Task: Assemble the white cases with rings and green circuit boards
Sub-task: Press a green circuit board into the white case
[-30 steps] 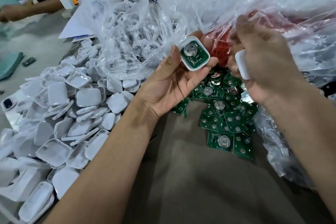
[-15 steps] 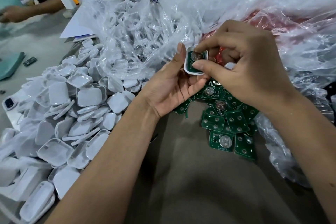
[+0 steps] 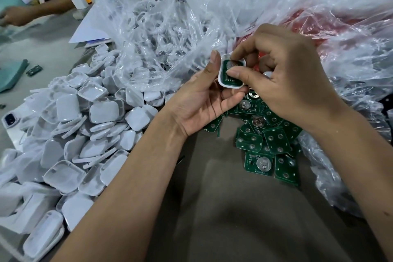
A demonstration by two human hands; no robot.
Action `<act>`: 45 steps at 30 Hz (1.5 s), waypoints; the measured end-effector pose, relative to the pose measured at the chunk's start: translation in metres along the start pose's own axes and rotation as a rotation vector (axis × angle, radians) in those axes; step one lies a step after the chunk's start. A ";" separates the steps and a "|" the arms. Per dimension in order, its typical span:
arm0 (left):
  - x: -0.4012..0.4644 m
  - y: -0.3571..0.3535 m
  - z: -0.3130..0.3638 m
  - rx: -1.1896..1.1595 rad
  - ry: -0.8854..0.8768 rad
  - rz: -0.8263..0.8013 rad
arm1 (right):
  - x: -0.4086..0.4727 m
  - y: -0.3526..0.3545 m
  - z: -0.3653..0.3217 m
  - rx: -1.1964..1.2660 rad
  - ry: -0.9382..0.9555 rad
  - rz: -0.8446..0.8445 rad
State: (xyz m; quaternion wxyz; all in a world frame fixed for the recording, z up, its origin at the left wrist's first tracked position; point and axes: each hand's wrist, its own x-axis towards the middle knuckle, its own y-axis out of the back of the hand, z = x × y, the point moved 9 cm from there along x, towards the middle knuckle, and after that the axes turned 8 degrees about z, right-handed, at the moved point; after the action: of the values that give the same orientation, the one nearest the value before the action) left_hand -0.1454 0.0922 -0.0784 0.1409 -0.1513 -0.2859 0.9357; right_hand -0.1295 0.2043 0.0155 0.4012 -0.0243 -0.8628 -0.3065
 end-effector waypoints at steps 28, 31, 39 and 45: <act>-0.002 -0.002 0.001 -0.030 0.005 -0.025 | 0.000 0.000 0.000 0.002 0.015 -0.005; -0.002 -0.002 0.001 -0.026 0.003 -0.030 | -0.001 -0.001 0.000 -0.004 0.017 -0.005; -0.001 0.002 0.000 -0.029 0.005 0.006 | -0.001 0.000 0.006 0.012 -0.032 -0.016; -0.001 0.002 0.000 -0.032 0.005 0.022 | -0.002 0.001 0.006 0.022 -0.037 -0.005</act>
State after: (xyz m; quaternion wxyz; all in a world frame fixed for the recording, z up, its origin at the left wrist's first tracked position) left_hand -0.1452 0.0904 -0.0797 0.1288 -0.1591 -0.2987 0.9321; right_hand -0.1316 0.2086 0.0118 0.3845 -0.0232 -0.8736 -0.2975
